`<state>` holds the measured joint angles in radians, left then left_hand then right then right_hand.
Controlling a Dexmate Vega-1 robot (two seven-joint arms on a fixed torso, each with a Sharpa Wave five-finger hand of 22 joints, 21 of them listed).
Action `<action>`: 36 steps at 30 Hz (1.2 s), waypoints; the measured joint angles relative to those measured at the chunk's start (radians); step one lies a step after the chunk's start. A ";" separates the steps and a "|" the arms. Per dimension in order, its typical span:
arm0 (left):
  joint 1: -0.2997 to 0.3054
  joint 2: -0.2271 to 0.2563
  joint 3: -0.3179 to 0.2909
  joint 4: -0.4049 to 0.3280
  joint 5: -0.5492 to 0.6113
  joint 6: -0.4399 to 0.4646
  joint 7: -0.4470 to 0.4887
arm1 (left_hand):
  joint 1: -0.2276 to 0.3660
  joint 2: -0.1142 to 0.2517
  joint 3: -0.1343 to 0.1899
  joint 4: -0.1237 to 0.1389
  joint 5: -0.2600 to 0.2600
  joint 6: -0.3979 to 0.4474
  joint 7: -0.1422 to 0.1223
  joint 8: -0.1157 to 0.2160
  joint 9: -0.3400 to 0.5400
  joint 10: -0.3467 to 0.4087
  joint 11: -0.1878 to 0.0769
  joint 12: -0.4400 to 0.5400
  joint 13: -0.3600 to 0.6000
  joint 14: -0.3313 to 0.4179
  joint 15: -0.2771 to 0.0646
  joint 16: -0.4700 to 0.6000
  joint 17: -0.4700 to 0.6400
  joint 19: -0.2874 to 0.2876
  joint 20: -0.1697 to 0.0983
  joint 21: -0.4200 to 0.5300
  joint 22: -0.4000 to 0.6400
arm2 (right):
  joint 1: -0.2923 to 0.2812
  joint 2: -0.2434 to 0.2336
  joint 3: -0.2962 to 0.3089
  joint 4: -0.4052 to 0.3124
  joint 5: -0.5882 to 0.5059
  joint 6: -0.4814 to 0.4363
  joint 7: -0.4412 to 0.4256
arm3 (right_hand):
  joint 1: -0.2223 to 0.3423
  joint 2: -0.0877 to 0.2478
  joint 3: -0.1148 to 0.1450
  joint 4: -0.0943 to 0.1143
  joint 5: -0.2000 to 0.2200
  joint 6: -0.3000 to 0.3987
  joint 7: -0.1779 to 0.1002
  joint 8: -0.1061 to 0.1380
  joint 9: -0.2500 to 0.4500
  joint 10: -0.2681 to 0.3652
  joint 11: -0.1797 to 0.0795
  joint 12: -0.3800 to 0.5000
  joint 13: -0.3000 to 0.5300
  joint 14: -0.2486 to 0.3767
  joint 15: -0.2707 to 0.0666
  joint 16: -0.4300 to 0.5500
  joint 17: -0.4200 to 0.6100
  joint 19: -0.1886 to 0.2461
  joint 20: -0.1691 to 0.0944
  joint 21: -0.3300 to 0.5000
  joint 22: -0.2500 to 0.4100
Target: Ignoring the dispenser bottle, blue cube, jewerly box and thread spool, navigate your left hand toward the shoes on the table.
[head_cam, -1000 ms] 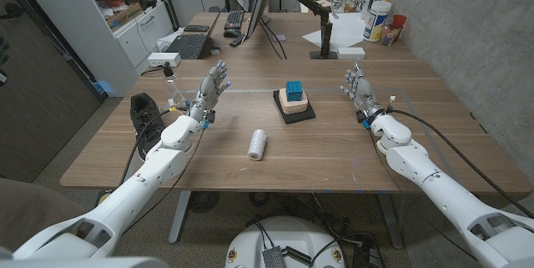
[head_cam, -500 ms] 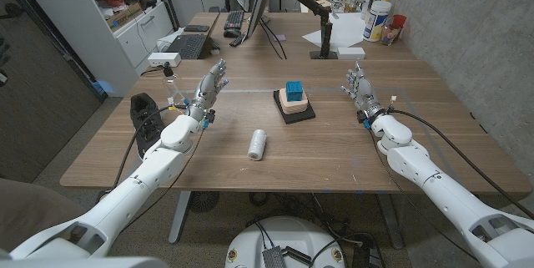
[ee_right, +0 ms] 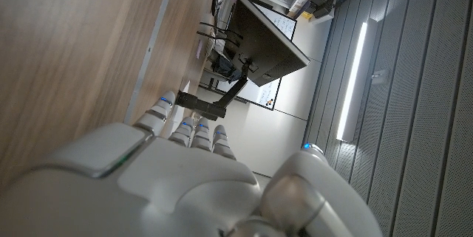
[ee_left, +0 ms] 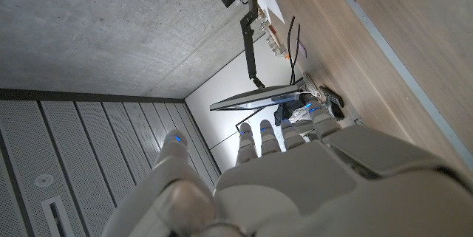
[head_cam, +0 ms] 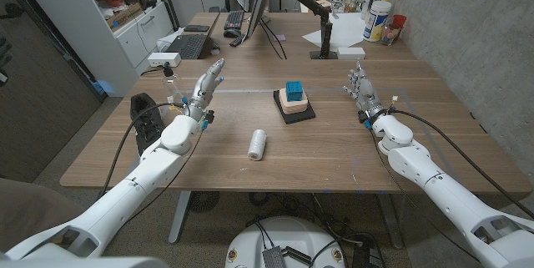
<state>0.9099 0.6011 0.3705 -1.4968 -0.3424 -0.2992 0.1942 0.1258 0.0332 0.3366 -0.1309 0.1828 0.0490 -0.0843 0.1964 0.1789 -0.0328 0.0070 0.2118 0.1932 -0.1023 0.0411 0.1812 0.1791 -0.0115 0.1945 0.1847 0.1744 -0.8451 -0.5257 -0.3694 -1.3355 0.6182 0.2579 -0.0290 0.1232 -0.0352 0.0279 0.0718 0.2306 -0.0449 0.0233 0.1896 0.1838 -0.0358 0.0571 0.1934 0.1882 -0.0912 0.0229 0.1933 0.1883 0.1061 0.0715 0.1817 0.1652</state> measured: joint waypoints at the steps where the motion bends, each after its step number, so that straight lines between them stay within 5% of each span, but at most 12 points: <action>1: 0.001 0.001 0.000 -0.001 0.011 -0.002 0.007 | 0.001 -0.001 0.000 0.000 0.000 0.002 -0.002 0.000 0.000 0.000 0.000 0.000 0.000 0.000 0.000 0.000 0.000 0.000 0.000 0.000 0.000 | 0.000 -0.001 0.000 -0.001 -0.001 -0.001 -0.001 | 0.000 0.000 0.000 0.000 0.000 0.000 0.000 0.000 0.000 0.000 0.000 0.000 0.000 0.000 0.000 0.000 0.000 0.000 0.000 0.000 0.000; 16: 0.035 -0.001 -0.017 -0.042 0.192 -0.037 0.142 | 0.018 -0.003 0.004 -0.004 0.000 0.077 -0.015 0.012 0.000 0.052 -0.019 0.018 0.000 0.044 -0.032 0.012 0.000 0.018 -0.010 0.008 0.000 | -0.006 -0.014 -0.001 -0.022 -0.028 -0.014 -0.033 | 0.000 0.000 0.000 0.000 0.000 0.000 0.000 0.000 0.000 0.000 0.000 0.000 0.000 -0.014 -0.014 0.000 0.000 -0.007 -0.007 0.000 0.000; 36: 0.102 -0.009 -0.062 -0.121 0.350 -0.010 0.276 | 0.022 -0.007 0.007 -0.007 0.000 0.085 -0.007 0.012 0.000 0.063 -0.020 0.026 0.000 0.048 -0.028 0.012 0.000 0.022 -0.014 0.008 0.000 | -0.010 -0.027 -0.008 -0.044 -0.063 -0.029 -0.066 | 0.000 0.000 -0.003 -0.003 0.000 0.000 0.000 0.000 0.000 -0.004 -0.004 0.000 0.000 -0.023 -0.012 0.000 0.000 -0.013 -0.013 0.000 0.000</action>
<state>1.0119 0.5923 0.3081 -1.6177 0.0077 -0.3093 0.4699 0.1482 0.0265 0.3436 -0.1380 0.1828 0.1344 -0.0912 0.2079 0.1788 0.0299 -0.0125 0.2381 0.1931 -0.0542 0.0126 0.1930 0.1790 0.0107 0.1803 0.1932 0.1743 -0.8553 -0.5524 -0.3772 -1.3794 0.5554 0.2290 -0.0949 0.1232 -0.0352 0.0251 0.0690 0.2306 -0.0448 0.0233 0.1896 0.1837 -0.0395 0.0534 0.1934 0.1881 -0.1146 0.0106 0.1933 0.1883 0.0935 0.0588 0.1817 0.1652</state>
